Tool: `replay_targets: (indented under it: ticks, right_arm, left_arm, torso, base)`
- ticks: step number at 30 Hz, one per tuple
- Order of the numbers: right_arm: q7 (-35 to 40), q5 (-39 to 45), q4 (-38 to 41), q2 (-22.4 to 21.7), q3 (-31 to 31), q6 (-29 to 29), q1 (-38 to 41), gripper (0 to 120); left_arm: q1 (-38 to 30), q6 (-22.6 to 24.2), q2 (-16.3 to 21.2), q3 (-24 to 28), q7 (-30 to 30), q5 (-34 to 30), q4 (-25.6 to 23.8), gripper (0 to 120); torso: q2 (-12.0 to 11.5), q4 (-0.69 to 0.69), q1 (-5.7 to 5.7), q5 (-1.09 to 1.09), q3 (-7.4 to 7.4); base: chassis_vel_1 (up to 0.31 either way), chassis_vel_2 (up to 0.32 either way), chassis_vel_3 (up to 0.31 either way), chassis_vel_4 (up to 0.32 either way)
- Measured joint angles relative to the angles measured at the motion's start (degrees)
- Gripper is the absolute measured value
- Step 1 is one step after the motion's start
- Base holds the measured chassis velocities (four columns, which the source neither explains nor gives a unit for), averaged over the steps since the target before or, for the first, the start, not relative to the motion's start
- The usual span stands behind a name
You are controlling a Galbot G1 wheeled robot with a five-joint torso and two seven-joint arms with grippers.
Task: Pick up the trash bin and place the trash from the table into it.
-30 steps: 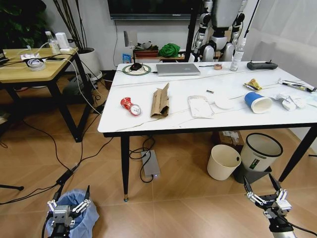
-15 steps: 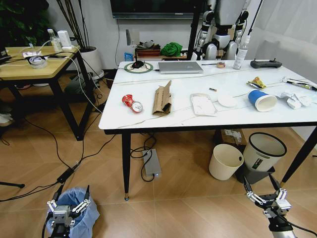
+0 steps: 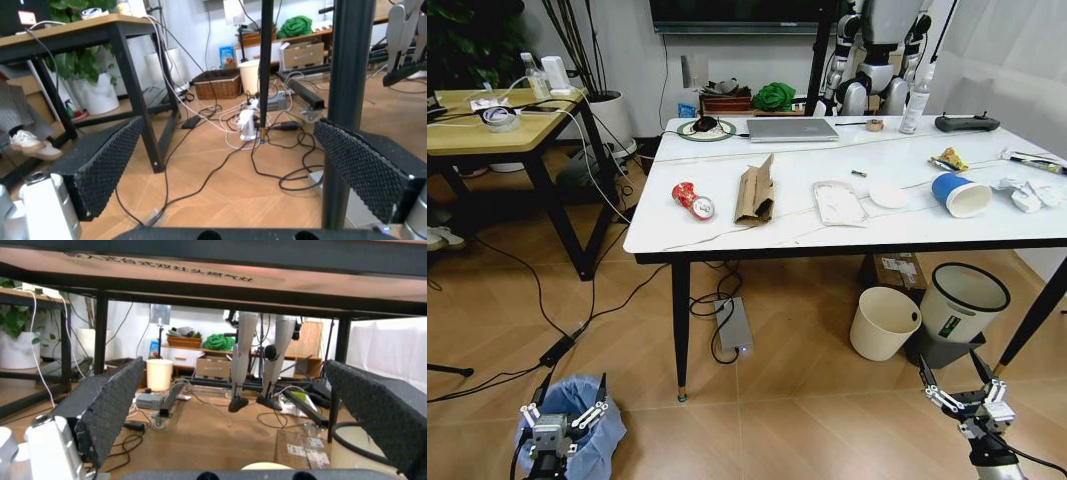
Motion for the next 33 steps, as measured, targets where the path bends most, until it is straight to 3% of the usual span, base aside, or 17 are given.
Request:
replay_targets:
  ticks: [9,19,33]
  right_arm:
    - [0.0,-0.3,-0.5,1.2,-0.1,0.1,0.4,100]
    - [0.1,-0.5,-0.5,1.8,-0.2,0.1,0.7,100]
    - [2.0,-1.0,-1.1,2.1,-0.5,1.0,1.3,100]
  left_arm:
    - [0.1,-0.6,-0.1,-0.3,-0.2,-0.8,0.4,100]
    - [0.4,-0.6,-0.1,-0.6,-0.3,-1.6,0.2,100]
    - [1.1,-1.4,-1.0,-0.7,-1.0,-2.0,1.3,100]
  torso:
    - [-2.4,0.0,-0.99,0.0,-1.37]
    - [-3.3,0.0,-1.35,0.0,-1.95]
    - [-7.7,0.0,-2.89,0.0,-4.8]
  base:
    - [0.0,0.0,0.0,0.0]
    - [0.0,0.0,0.0,0.0]
    - [0.0,0.0,0.0,0.0]
